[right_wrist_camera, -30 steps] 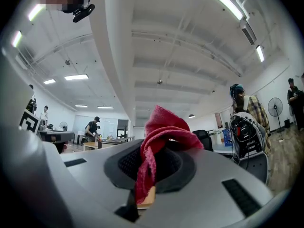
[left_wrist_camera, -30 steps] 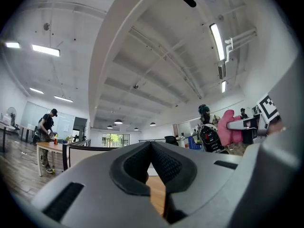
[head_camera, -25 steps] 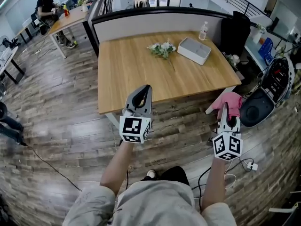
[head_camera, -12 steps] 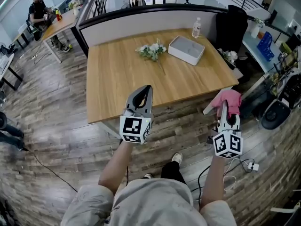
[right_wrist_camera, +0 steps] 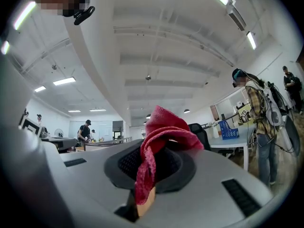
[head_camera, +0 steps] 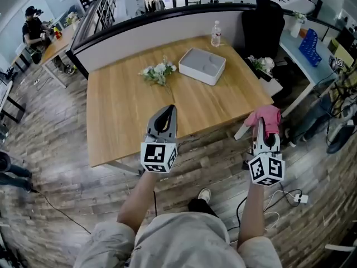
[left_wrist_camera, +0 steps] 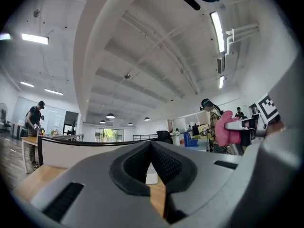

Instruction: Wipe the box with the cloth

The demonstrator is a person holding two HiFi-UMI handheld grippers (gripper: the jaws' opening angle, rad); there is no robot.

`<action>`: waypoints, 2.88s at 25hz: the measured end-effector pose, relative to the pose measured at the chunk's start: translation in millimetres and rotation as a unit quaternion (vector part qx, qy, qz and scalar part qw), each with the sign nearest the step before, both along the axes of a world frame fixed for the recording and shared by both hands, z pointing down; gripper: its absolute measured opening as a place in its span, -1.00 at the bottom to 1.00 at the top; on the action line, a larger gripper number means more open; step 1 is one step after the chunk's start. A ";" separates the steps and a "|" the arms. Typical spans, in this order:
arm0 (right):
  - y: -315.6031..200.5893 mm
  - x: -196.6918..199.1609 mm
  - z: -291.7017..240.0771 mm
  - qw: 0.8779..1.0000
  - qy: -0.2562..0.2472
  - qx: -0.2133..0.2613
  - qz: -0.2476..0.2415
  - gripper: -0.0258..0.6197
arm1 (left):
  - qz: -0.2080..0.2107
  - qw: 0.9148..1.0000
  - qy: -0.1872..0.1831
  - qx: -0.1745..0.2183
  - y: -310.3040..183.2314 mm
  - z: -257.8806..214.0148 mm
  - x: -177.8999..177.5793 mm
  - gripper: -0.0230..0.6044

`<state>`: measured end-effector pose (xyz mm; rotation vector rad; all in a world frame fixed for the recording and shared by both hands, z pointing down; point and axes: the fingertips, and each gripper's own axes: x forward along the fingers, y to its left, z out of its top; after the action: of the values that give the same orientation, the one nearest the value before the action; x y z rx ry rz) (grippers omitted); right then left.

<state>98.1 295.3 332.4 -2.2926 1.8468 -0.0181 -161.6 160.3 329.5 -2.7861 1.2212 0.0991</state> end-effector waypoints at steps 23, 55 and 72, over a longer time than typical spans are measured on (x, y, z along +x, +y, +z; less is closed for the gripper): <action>-12.3 159.2 24.8 0.999 -0.030 -0.009 0.034 -0.76 | 0.011 1.000 0.006 0.012 -39.1 -4.5 157.6 -0.90; -223.7 193.3 55.2 0.997 -0.023 -0.052 -0.044 -0.76 | -0.061 0.998 0.005 -0.018 -211.2 41.6 181.8 -0.90; -381.0 152.4 45.4 0.990 0.011 -0.063 -0.128 -0.76 | -0.125 0.992 -0.018 0.005 -319.5 40.3 143.1 -0.90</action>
<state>250.4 -85.6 377.8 -2.1210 2.1979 -0.1515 -18.5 -159.2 369.8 -2.5878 1.5424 0.0352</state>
